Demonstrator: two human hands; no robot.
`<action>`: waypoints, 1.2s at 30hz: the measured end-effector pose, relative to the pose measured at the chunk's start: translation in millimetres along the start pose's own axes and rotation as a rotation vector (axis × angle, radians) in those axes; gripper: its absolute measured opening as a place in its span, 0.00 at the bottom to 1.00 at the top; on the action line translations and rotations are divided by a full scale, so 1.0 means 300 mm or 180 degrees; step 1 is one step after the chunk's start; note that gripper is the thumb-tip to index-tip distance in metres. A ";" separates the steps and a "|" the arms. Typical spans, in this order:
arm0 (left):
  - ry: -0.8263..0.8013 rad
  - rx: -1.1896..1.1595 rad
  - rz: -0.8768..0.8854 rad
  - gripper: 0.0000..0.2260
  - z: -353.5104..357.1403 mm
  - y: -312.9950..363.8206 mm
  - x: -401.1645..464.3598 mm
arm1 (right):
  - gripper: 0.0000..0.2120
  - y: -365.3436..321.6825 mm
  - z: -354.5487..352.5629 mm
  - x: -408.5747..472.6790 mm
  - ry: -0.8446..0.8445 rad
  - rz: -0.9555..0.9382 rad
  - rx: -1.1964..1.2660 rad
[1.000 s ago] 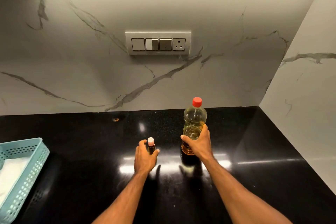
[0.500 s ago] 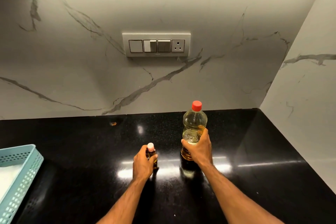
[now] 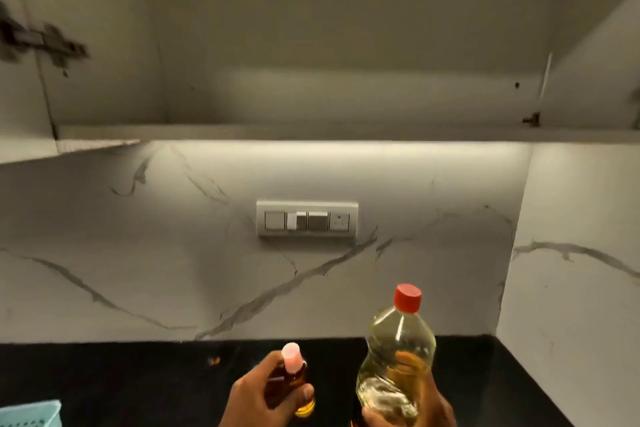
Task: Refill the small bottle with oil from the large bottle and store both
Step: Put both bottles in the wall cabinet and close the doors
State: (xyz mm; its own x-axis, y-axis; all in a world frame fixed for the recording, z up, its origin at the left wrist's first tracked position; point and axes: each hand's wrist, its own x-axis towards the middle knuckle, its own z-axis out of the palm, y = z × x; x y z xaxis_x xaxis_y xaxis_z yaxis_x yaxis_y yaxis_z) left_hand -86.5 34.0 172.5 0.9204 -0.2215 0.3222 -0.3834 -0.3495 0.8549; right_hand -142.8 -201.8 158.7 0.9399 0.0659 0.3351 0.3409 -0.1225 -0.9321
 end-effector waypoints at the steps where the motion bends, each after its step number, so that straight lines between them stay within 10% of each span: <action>1: 0.0019 -0.0071 0.0110 0.20 -0.038 0.072 0.005 | 0.14 -0.056 0.013 0.005 -0.0023 -0.0124 -0.0110; 8: 0.0042 -0.0259 0.1160 0.14 -0.248 0.605 -0.014 | 0.40 -0.593 -0.056 -0.050 0.0853 -0.0635 -0.1062; 14: 0.0248 -0.0042 0.1873 0.16 -0.360 0.957 0.121 | 0.28 -0.972 -0.134 0.043 0.1073 -0.1483 -0.1062; 36: -0.0057 0.0545 0.1025 0.21 -0.432 1.107 0.819 | 0.37 -1.209 -0.328 0.828 0.1461 -0.1492 -0.1808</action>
State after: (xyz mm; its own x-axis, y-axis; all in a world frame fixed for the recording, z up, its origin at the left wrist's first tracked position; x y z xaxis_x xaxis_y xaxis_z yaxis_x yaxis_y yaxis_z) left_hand 22.3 -18.7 588.3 0.7495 -0.3604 0.5553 -0.6620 -0.4062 0.6299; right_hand -30.9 -238.4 593.5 0.5734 -0.1579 0.8039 0.5386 -0.6667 -0.5151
